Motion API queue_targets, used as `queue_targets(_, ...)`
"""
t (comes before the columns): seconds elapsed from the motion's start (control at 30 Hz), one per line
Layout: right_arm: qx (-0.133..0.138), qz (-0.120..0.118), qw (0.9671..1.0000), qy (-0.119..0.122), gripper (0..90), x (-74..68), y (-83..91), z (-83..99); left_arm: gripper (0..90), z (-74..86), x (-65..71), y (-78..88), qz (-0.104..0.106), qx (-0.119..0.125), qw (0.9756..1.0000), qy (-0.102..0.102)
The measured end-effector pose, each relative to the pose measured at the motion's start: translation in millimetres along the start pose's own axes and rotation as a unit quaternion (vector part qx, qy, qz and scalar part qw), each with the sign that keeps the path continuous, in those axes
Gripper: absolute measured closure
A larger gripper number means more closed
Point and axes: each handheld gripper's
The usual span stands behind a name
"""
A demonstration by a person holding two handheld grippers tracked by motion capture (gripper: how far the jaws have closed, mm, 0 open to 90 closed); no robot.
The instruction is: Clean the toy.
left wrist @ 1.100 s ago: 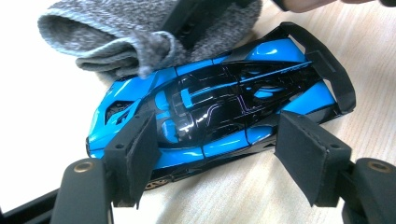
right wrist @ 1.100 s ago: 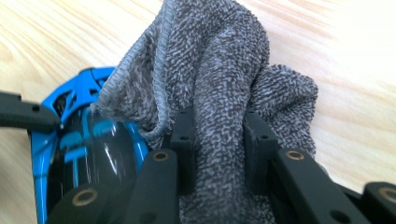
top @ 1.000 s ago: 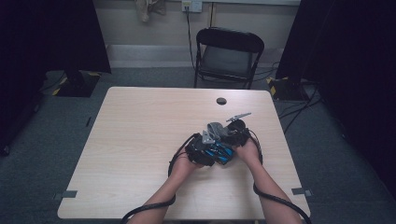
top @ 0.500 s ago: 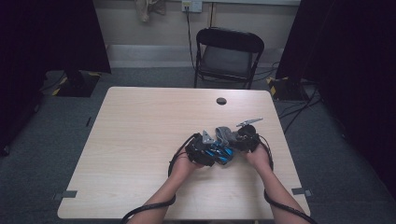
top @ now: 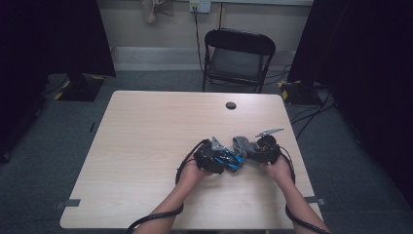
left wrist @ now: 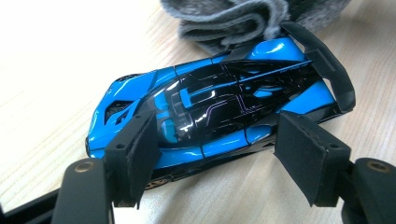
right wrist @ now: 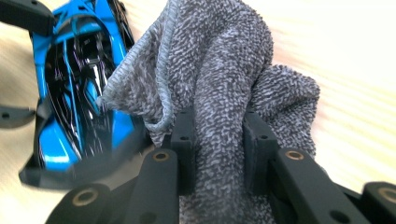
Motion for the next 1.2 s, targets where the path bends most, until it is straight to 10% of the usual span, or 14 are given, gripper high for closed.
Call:
queue_targets(0.43, 0.039, 0.03, 0.9976, -0.049, 70.8, 20.9, 23.7, -8.9, 29.7, -0.1, 1.2, -0.1, -0.001, -0.002, 1.0, -0.005)
queue_targets(0.83, 0.047, 0.034, 0.998, -0.026, 70.7, -20.8, -17.7, -70.9, 29.5, 2.8, 0.0, 0.1, 0.007, 0.012, 0.9999, 0.004)
queue_targets(1.2, 0.032, 0.014, 0.999, -0.028, 70.2, -37.8, -47.5, -83.2, 29.5, 3.4, 0.6, 0.4, 0.004, 0.009, 0.9999, -0.009)
Point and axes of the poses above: each handheld gripper's, and its own axes: y roughly backward along the jaws, z roughly out of its underside, x roughly to its right, and after that the axes turned 8 degrees about -x, right-handed
